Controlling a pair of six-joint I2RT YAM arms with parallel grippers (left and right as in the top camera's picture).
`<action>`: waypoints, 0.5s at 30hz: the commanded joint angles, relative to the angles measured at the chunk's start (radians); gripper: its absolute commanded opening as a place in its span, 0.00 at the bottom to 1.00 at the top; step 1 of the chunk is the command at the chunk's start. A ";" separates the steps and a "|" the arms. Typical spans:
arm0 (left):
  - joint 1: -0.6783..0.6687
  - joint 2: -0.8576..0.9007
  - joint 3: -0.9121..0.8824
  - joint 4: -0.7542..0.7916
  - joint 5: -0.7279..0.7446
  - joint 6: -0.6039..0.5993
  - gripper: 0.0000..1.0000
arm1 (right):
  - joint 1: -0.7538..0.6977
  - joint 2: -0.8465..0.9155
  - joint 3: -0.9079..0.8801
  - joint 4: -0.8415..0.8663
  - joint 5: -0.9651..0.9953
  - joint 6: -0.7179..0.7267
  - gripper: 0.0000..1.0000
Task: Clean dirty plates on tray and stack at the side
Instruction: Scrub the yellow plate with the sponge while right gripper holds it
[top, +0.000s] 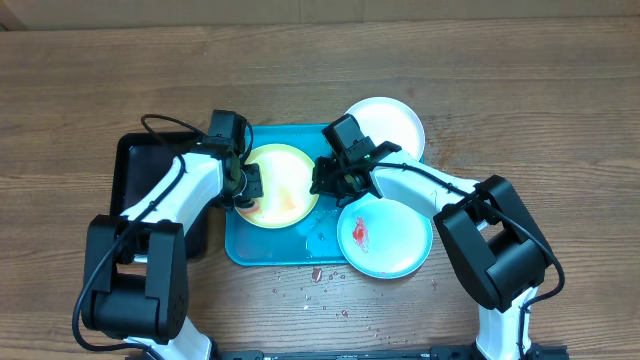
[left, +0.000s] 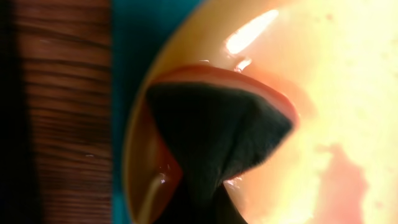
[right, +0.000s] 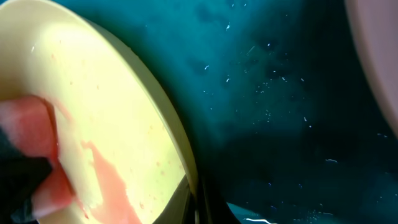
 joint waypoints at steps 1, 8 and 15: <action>-0.011 0.017 0.003 0.028 0.185 0.068 0.04 | -0.008 0.026 -0.013 -0.019 0.040 0.005 0.04; -0.031 0.017 0.003 0.182 0.198 0.155 0.04 | -0.008 0.026 -0.013 -0.026 0.040 0.004 0.04; -0.034 0.017 0.003 0.211 0.081 0.212 0.04 | -0.008 0.026 -0.013 -0.026 0.041 0.004 0.04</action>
